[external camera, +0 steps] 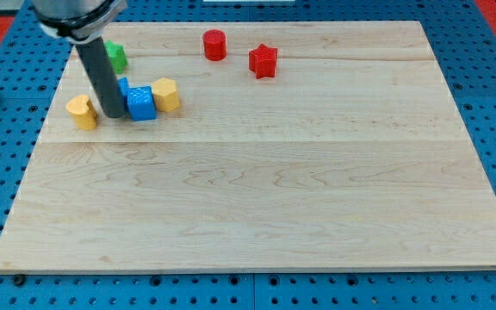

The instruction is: Keep blue triangle below the green star

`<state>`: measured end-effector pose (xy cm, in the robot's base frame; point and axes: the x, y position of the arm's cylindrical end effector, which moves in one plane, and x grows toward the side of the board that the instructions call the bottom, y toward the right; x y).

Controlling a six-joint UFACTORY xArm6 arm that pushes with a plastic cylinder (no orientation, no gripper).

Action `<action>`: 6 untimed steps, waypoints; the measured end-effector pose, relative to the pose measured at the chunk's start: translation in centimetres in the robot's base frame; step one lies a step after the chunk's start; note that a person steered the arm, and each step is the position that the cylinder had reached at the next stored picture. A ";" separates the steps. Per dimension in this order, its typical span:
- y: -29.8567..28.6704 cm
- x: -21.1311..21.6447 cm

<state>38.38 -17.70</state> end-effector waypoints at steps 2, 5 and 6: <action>5.3 -1.2; 16.7 -0.2; 18.8 -0.3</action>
